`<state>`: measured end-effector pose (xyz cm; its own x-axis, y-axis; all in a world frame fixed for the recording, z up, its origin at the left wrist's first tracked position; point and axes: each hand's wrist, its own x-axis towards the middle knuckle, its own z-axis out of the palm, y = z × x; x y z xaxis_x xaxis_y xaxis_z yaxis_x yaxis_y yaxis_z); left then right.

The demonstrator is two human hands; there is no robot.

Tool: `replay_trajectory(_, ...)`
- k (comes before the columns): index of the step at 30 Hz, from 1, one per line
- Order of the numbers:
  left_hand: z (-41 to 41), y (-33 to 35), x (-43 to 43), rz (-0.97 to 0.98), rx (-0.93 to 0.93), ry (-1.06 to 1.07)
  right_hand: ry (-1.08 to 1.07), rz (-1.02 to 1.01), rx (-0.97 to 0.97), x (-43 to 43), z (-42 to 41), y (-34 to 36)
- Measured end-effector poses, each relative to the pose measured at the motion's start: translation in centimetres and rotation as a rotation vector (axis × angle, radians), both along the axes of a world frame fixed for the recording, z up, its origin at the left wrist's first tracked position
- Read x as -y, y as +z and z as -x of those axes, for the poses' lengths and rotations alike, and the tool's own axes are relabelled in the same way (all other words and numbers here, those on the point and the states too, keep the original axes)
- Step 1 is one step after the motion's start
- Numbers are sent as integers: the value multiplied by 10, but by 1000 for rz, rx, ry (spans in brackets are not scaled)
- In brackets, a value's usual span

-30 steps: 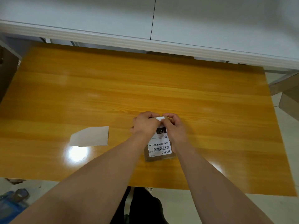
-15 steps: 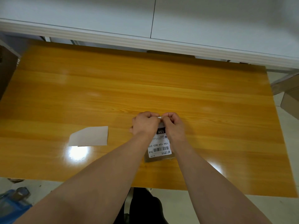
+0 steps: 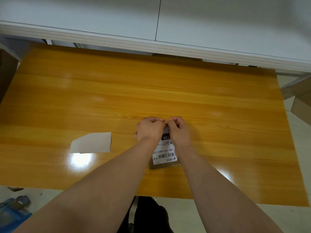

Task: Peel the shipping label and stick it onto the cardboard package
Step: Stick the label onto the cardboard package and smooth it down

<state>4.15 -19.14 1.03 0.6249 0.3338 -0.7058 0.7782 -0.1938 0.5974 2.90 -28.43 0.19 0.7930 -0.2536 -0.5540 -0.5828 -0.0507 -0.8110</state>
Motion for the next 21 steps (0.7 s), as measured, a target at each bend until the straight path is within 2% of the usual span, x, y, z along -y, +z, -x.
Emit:
replay_trajectory(6,4,-5,-1,32,5,2,38,-7,-48,8,1,7)
replay_trajectory(12,6,1,-13,93,51,208,111,103,-23,18,1,23)
replay_trajectory(19,11,7,-28,116,25,353,230,171,-21,21,8,25)
replay_trajectory(21,12,7,-29,116,-6,335,272,202,-38,17,12,21)
